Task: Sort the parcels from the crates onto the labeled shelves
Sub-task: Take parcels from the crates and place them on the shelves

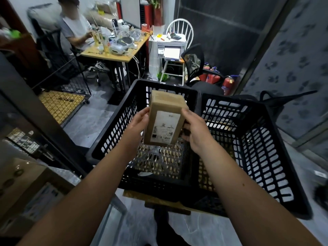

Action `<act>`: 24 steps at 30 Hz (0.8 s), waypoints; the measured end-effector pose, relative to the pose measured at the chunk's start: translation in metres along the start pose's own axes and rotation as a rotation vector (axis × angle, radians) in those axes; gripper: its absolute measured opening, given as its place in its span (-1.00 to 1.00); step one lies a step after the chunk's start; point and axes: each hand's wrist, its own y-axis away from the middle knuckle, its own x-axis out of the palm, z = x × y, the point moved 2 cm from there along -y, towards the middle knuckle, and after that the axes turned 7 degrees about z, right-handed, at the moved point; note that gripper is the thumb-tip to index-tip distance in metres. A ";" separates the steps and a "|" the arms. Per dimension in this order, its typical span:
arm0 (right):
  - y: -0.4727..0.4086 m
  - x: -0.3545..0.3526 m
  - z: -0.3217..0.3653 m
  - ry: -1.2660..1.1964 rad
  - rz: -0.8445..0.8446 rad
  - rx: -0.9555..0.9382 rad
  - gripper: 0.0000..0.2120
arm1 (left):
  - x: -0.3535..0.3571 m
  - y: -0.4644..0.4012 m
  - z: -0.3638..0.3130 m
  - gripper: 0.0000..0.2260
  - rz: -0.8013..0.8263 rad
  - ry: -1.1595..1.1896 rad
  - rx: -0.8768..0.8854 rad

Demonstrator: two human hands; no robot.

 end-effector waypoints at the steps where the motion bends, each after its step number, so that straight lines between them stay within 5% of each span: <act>1: 0.004 0.000 0.002 0.036 0.038 -0.021 -0.67 | 0.001 0.002 0.000 -0.71 0.006 0.003 0.015; 9: 0.018 0.000 0.004 0.183 0.179 -0.090 -0.02 | 0.016 0.017 -0.013 -0.40 -0.008 0.055 0.042; 13: 0.021 -0.003 0.004 0.269 0.082 -0.185 -0.14 | 0.014 0.016 -0.014 -0.17 -0.037 0.172 -0.011; 17: 0.021 -0.013 0.001 0.366 0.043 -0.237 -0.31 | 0.013 0.013 -0.020 -0.41 -0.088 0.191 -0.054; 24: 0.013 -0.007 0.002 0.366 -0.111 -0.266 -0.14 | 0.020 0.011 -0.008 -0.47 -0.255 0.515 -0.137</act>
